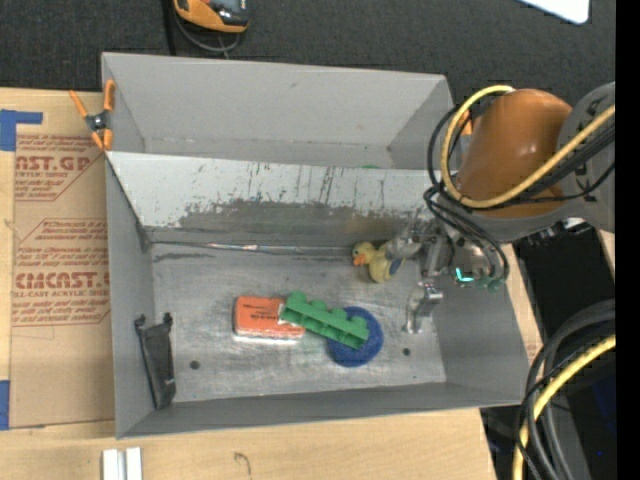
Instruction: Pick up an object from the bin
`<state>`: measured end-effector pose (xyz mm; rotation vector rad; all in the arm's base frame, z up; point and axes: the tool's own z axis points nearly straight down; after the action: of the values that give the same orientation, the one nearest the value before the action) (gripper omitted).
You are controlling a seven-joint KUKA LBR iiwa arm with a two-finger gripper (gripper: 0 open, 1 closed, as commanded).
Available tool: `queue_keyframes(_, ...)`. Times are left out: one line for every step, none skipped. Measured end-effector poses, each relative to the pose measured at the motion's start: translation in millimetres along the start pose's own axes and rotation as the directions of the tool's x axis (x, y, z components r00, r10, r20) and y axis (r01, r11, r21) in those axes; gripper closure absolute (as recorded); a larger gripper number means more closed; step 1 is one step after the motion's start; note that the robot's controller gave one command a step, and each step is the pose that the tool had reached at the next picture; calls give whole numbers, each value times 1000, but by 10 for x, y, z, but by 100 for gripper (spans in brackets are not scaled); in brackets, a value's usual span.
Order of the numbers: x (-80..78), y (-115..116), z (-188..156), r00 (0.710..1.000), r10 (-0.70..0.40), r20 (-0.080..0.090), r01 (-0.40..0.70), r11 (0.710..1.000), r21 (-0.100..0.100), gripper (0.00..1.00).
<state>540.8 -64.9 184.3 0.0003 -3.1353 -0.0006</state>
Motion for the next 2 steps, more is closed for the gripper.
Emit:
queue_keyframes(-4, 1, -22, 1000, 0, 3, 0, 1000, 0, 0)
queue_keyframes(116, 114, 52, 996, -84, 12, 84, 996, 3, 0)
